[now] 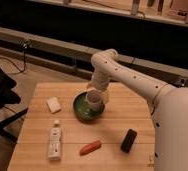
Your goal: Place the ceramic cup in the ceramic bowl
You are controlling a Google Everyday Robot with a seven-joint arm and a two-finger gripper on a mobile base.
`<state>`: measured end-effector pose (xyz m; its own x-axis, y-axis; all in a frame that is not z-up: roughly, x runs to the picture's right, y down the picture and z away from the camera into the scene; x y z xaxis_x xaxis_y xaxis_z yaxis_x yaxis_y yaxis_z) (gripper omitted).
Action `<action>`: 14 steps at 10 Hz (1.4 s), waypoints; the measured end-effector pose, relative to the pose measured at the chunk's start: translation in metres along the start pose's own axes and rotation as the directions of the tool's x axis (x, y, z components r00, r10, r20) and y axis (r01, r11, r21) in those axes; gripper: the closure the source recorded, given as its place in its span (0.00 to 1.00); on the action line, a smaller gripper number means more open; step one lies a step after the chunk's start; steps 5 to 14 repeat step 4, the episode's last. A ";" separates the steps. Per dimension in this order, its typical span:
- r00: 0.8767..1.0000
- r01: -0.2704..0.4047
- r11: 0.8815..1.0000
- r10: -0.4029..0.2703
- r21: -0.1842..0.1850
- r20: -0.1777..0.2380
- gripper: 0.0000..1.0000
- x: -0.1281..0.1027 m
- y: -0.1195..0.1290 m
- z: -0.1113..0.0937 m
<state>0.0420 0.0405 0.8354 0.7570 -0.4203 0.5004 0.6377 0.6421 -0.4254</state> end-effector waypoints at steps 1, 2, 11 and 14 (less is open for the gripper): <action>1.000 0.003 1.000 -0.003 -0.001 0.003 0.20 0.000 0.000 0.000; 1.000 0.003 1.000 -0.003 -0.002 0.004 0.20 0.001 0.000 0.001; 1.000 0.003 1.000 -0.003 -0.002 0.003 0.20 0.001 0.000 0.001; 1.000 0.003 1.000 -0.003 -0.002 0.003 0.20 0.001 0.000 0.001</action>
